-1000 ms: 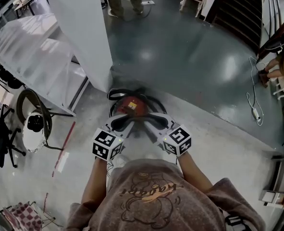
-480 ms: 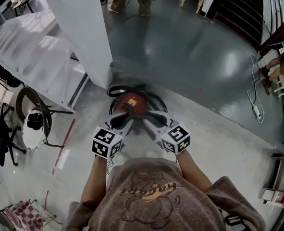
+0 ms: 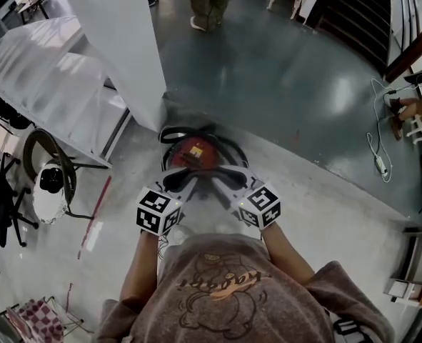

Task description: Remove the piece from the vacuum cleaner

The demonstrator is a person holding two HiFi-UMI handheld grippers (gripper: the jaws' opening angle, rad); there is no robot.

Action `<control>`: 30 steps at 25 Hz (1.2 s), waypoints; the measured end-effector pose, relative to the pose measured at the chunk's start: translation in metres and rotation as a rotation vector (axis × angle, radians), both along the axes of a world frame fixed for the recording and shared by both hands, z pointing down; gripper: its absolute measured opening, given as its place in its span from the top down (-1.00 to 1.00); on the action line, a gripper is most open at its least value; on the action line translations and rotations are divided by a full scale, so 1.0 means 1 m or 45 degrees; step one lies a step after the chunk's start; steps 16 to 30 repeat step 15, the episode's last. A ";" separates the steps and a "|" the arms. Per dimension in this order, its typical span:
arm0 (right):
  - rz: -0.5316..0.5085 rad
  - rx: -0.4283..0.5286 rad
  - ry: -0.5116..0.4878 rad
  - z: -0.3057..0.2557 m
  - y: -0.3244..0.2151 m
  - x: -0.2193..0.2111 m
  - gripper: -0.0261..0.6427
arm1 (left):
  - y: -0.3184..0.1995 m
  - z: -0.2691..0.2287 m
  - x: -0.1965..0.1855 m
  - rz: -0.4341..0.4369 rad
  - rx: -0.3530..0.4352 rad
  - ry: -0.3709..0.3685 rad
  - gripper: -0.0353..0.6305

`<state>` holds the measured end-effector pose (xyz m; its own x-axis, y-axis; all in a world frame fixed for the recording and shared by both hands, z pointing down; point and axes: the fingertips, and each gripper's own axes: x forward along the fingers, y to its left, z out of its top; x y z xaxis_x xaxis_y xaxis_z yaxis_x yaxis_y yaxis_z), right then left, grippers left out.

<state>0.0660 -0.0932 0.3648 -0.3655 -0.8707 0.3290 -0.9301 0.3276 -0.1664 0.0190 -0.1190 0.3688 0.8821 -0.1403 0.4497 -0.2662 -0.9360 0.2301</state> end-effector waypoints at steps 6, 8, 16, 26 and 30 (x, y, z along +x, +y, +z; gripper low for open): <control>0.001 0.000 -0.002 0.001 0.000 -0.001 0.71 | 0.000 0.001 -0.002 -0.005 -0.001 -0.002 0.62; 0.003 0.000 -0.001 0.001 0.000 -0.002 0.71 | 0.000 0.000 -0.002 -0.006 0.000 -0.001 0.62; 0.005 -0.001 -0.002 0.000 -0.001 0.000 0.71 | 0.000 0.000 0.000 -0.009 0.000 -0.003 0.62; 0.005 -0.001 -0.002 0.000 -0.001 0.000 0.71 | 0.000 0.000 0.000 -0.009 0.000 -0.003 0.62; 0.005 -0.001 -0.002 0.000 -0.001 0.000 0.71 | 0.000 0.000 0.000 -0.009 0.000 -0.003 0.62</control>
